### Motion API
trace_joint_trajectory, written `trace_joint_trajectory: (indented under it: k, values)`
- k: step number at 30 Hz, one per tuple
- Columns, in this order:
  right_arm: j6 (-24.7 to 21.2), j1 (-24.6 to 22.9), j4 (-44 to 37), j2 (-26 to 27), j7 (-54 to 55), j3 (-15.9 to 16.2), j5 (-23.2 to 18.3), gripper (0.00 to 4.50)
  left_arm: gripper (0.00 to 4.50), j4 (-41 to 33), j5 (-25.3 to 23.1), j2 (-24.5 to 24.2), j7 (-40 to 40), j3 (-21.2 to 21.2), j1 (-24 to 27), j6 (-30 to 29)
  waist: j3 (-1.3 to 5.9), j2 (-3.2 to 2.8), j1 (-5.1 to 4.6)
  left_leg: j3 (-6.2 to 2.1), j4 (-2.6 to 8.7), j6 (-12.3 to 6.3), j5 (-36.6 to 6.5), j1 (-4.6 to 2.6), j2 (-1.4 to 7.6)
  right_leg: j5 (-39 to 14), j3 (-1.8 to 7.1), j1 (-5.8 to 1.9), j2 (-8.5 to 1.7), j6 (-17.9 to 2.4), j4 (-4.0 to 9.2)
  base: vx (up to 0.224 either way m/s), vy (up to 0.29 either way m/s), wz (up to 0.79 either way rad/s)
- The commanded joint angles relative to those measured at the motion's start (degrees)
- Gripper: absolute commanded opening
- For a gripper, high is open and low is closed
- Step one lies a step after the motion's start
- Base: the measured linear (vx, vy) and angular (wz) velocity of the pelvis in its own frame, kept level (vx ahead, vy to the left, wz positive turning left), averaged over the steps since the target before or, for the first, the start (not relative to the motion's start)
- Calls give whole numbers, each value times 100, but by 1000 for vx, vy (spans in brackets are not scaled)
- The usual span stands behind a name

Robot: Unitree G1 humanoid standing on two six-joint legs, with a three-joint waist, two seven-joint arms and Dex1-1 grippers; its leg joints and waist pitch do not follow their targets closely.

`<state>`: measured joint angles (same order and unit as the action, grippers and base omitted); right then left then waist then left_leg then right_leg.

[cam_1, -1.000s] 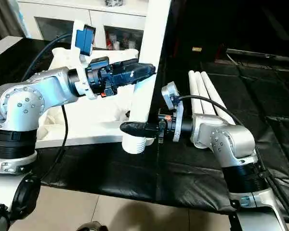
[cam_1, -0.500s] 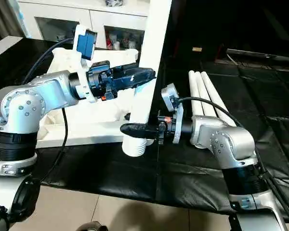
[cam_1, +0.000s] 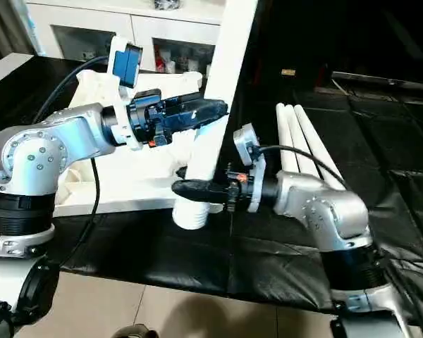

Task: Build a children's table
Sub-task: Pick table leg

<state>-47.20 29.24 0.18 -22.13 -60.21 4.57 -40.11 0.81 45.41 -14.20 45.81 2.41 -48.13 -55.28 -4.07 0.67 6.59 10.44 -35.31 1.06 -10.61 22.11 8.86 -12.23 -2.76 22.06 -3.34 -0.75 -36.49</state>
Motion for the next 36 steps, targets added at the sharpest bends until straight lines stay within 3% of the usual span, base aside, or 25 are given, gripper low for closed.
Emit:
trace_joint_trajectory:
  k: [1, 7, 11, 17, 19, 22, 23, 24, 26, 28, 31, 36]
  values:
    - [-61, -30, 6, -5, 113, -197, -72, 196, 249, -282, 270, 108, 19, 21, -139, -49, 455, -46, 12, -189, 397, 80, -635, -130, 423, -297, 286, -288, -548, -1484, 397, 0, 0, 0]
    - [92, -157, -41, 203, 413, -314, -55, 196, 294, -176, 465, 379, -350, 375, -201, -32, 453, -17, 18, -186, 393, 57, -590, -116, 419, -283, 285, -298, -563, -1522, 404, 0, 0, 0]
    - [329, -176, 54, 379, 726, -447, 37, 196, 295, -147, 447, 425, -489, 482, -128, 45, 451, -40, 8, -189, 402, 79, -623, -129, 425, -367, 283, -278, -549, -1447, 411, 0, 0, 0]
    - [758, -210, 56, 519, 986, -433, 327, 193, 295, -161, 530, 492, -807, 858, 3, 247, 445, -13, 2, -183, 404, 105, -631, -112, 415, -395, 292, -284, -560, -1410, 420, 0, 0, 0]
    - [1006, -165, 161, 643, 1124, -475, 412, 191, 295, -56, 376, 443, -903, 967, 8, 507, 444, -48, -1, -190, 408, 98, -656, -117, 420, -435, 289, -275, -561, -1386, 419, 0, 0, 0]
    - [1280, -142, 229, 701, 1225, -430, 577, 191, 295, 260, -26, 419, -1288, 1058, -49, 879, 433, -33, -20, -189, 421, 131, -756, -126, 417, -522, 290, -270, -539, -1304, 439, 0, 0, 0]
    - [1354, -142, 234, 704, 1257, -400, 648, 191, 295, 410, -240, 400, -1501, 1036, -89, 977, 434, -26, -19, -194, 425, 135, -787, -126, 419, -577, 293, -272, -539, -1231, 447, 0, 0, 0]
    - [1455, -144, 219, 749, 1368, -332, 783, 191, 295, 714, -788, 284, -1907, 828, -146, 1148, 430, -28, -22, -197, 431, 139, -799, -135, 417, -619, 294, -269, -534, -1186, 452, 0, 0, 0]
    - [1508, -151, 204, 776, 1405, -301, 846, 191, 295, 886, -1014, 240, -2127, 722, -177, 1161, 439, -34, -15, -211, 440, 162, -801, -145, 426, -689, 300, -261, -545, -1012, 448, 0, 0, 0]
    - [1550, -154, 204, 792, 1442, -265, 910, 191, 295, 961, -1198, 193, -2184, 552, -180, 1179, 455, -55, -12, -218, 440, 178, -710, -142, 433, -502, 292, -252, -541, -1049, 428, 0, 0, 0]
    - [1725, -216, 220, 737, 1501, 64, 1298, 191, 295, 739, -1538, 199, -2020, -146, -155, 1161, 476, -58, -2, -211, 427, 149, -471, -141, 447, 28, 283, -253, -547, -1221, 368, 0, 0, 0]
    - [1872, -262, 314, 700, 1625, 146, 1539, 191, 295, 282, -1522, 399, -1936, -479, -209, 1110, 476, -67, -5, -196, 402, 50, -386, -106, 437, 415, 284, -291, -568, -1465, 343, 0, 0, 0]
